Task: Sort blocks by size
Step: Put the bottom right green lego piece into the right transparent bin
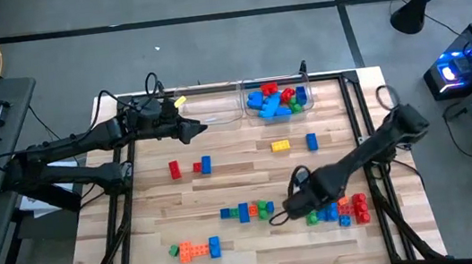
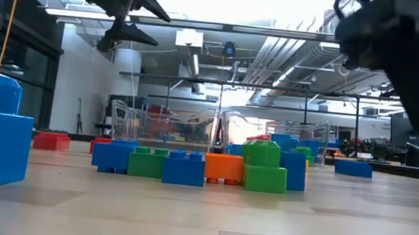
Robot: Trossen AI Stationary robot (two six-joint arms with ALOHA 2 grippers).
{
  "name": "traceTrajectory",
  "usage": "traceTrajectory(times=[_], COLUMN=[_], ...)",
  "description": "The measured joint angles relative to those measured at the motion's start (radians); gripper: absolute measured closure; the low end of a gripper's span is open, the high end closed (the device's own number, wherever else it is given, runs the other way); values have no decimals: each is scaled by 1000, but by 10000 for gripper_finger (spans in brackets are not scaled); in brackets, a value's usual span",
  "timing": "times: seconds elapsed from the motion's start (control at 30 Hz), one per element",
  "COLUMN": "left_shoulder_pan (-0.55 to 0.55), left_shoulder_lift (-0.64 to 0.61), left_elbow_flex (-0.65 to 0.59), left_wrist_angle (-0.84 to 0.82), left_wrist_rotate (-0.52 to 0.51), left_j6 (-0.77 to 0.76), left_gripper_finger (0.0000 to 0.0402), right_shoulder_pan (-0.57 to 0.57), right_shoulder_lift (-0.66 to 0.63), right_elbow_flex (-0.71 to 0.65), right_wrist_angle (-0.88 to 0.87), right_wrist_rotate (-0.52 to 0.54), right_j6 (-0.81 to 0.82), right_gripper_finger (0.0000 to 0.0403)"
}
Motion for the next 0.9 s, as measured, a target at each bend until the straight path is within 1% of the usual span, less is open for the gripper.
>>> traceTrajectory(times=[0.13, 0.3, 0.47, 0.77, 0.9], left_shoulder_pan=[0, 0, 0, 0, 0], left_shoulder_lift=[0, 0, 0, 0, 0], left_elbow_flex=[0, 0, 0, 0, 0], left_wrist_angle=[0, 0, -1, 0, -1], left_wrist_rotate=[1, 1, 1, 1, 1], left_j6=[2, 10, 10, 9, 9], left_gripper_finger=[149, 149, 150, 149, 149], right_shoulder_pan=[-2, -2, -2, -1, -1], right_shoulder_lift=[58, 106, 111, 110, 136], right_elbow_flex=[0, 2, 0, 0, 0], right_wrist_angle=[63, 43, 46, 65, 92], right_wrist_rotate=[-14, -59, -37, -49, -71], right_j6=[5, 14, 28, 6, -1], right_gripper_finger=[153, 157, 175, 194, 199])
